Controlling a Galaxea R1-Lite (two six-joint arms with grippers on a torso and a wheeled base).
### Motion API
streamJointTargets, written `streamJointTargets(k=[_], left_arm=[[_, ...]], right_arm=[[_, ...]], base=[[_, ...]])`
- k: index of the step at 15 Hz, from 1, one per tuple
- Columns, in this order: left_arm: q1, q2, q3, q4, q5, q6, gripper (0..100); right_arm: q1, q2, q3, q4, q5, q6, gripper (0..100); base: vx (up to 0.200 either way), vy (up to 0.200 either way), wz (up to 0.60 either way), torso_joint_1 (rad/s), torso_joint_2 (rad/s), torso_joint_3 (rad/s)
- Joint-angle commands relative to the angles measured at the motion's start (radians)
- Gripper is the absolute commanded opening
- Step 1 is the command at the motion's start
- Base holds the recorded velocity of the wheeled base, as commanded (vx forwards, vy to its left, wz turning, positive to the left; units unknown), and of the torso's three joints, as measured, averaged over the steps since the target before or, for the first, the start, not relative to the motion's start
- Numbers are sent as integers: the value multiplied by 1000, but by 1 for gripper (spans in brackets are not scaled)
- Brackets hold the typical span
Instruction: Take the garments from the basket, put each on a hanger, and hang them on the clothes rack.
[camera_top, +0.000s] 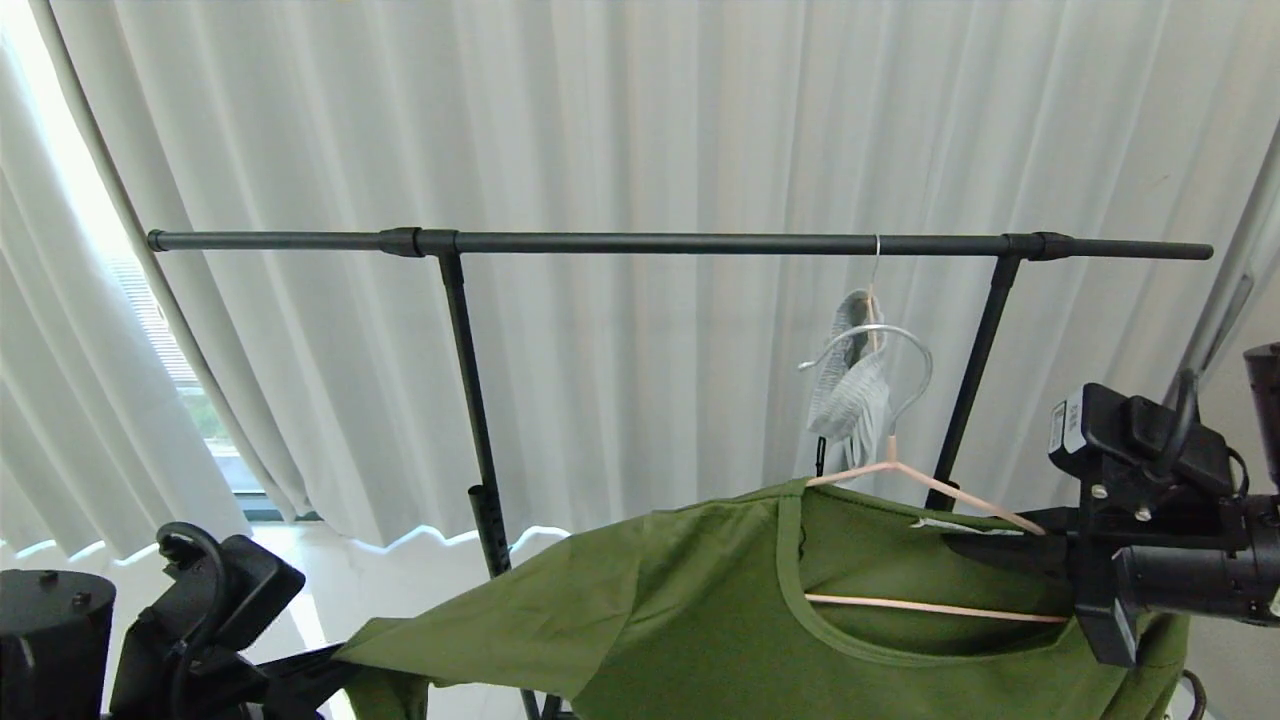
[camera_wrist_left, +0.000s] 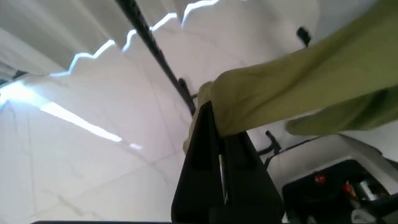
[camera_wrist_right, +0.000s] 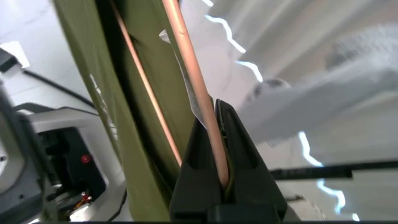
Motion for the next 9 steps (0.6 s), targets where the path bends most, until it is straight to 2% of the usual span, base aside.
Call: streamJointTargets(k=[1,4,7,8,9], left_arm=[[-42,-53,6,-1,-6,14,0],[-51,-35,13,-1,-4,99,0],[-51,17,-4,-1,2,100,0],[-51,25,-14,-1,2,100,100],[-51,25,-19,-1,2,100,100]], right_arm=[[-58,3,0,1,-5,-1,0],[-77,-2,-16,-4,-5,6,0],[-88,-5,-28,1,-5,6,0],[-88,-5,-28,1,-7,6,0],[-88,-5,-28,1,-7,12,0]], base=[[0,0,0,0,0,0],[0,0,0,0,0,0],[0,0,0,0,0,0],[0,0,0,0,0,0],[0,0,0,0,0,0]])
